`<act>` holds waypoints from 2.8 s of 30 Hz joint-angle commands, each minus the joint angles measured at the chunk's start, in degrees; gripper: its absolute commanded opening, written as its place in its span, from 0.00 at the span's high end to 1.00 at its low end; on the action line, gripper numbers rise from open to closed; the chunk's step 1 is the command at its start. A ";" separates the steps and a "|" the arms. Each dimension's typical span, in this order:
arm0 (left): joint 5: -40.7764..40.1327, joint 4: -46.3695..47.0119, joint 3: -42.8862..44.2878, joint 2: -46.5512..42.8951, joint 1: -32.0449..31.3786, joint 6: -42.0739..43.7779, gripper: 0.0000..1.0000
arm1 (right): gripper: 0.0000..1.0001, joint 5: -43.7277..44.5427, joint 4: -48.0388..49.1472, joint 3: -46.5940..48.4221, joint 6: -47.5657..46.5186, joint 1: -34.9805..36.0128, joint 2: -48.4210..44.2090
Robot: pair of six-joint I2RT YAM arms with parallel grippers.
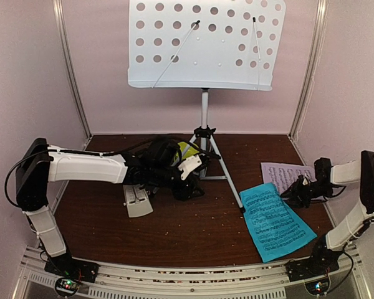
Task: Set up the instrument practice props
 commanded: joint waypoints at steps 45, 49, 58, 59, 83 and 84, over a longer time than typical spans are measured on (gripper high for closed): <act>-0.19 9.29 2.71 2.90 -5.39 -2.76 0.47 | 0.14 -12.56 8.48 -6.79 9.88 8.35 -12.61; -0.30 9.12 2.76 2.90 -5.37 -2.62 0.47 | 0.08 -11.52 6.07 -5.13 7.89 10.90 -13.42; -0.55 8.55 2.58 2.82 -5.37 -2.14 0.47 | 0.04 -11.42 3.98 -2.52 7.47 13.70 -14.65; -0.50 8.56 2.58 2.82 -5.34 -2.08 0.47 | 0.01 -11.87 4.25 -2.45 8.02 14.27 -14.97; -0.40 10.97 3.76 2.25 -6.07 -2.80 0.43 | 0.10 -10.69 14.94 -1.69 30.03 24.69 -28.43; -0.53 11.58 3.09 1.94 -6.03 -3.44 0.43 | 0.10 -10.24 15.99 -1.31 31.05 25.94 -28.29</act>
